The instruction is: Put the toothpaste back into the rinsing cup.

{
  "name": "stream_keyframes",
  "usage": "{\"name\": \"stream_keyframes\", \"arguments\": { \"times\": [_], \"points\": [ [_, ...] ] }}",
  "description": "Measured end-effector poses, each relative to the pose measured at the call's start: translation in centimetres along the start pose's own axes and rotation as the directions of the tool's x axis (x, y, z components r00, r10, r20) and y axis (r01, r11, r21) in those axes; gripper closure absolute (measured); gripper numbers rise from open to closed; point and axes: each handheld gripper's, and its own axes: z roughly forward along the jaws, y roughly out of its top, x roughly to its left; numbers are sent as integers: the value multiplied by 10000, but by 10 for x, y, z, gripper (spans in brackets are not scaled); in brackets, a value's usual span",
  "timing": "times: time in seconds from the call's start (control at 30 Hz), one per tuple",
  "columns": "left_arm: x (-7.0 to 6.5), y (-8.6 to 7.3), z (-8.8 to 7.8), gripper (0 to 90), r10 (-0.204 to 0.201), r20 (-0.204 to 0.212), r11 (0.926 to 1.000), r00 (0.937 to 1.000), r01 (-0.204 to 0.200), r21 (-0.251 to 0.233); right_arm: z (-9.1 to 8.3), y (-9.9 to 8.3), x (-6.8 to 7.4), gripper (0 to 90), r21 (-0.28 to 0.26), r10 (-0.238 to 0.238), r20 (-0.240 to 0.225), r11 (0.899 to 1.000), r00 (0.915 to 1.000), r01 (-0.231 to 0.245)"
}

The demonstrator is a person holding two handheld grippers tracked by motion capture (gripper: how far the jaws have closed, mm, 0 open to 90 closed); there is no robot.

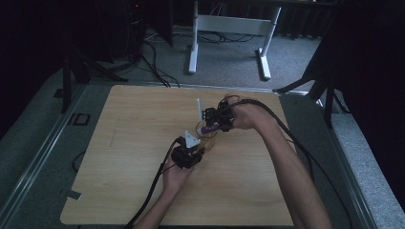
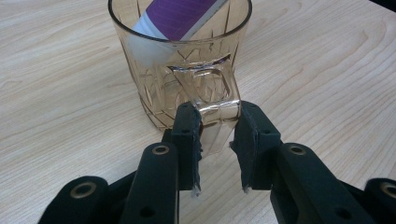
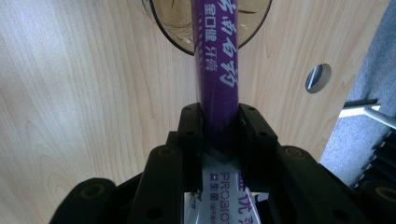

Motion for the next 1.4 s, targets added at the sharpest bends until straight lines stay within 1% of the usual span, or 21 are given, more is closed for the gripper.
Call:
{"name": "stream_keyframes", "arguments": {
  "times": [0.2, 0.6, 0.9, 1.1, 1.13, 1.23, 1.4],
  "points": [
    [0, 0, 0, 707, 18, 7, 10000, 10000, -18, 13, 1, 2, -1, 725, 24, -45, -75, 10000, 10000, 45],
    [-1, 1, 0, 708, 17, 18, 10000, 10000, -17, 44, 0, 6, -2, 720, 78, -140, -60, 9999, 9999, 140],
    [-1, 1, 0, 709, 38, 9, 10000, 10000, -38, 76, -2, 9, -2, 711, -96, -170, -117, 9998, 9998, 169],
    [-1, 2, 1, 709, 60, 6, 9999, 10000, -60, 80, -4, 8, -2, 699, -169, -153, -58, 9997, 9999, 152],
    [-1, 2, 1, 709, 70, 8, 9999, 10000, -70, 89, -4, 8, -2, 694, -197, -195, -27, 9996, 9998, 195],
    [-1, 2, 1, 709, 82, 15, 9999, 10000, -82, 109, -5, 7, -2, 673, -365, -110, 55, 9993, 9999, 112],
    [-2, 3, 1, 710, 185, -11, 9997, 9998, -185, 135, -8, 8, -2, 610, -652, -26, 135, 9979, 9999, 35]
  ]
}}
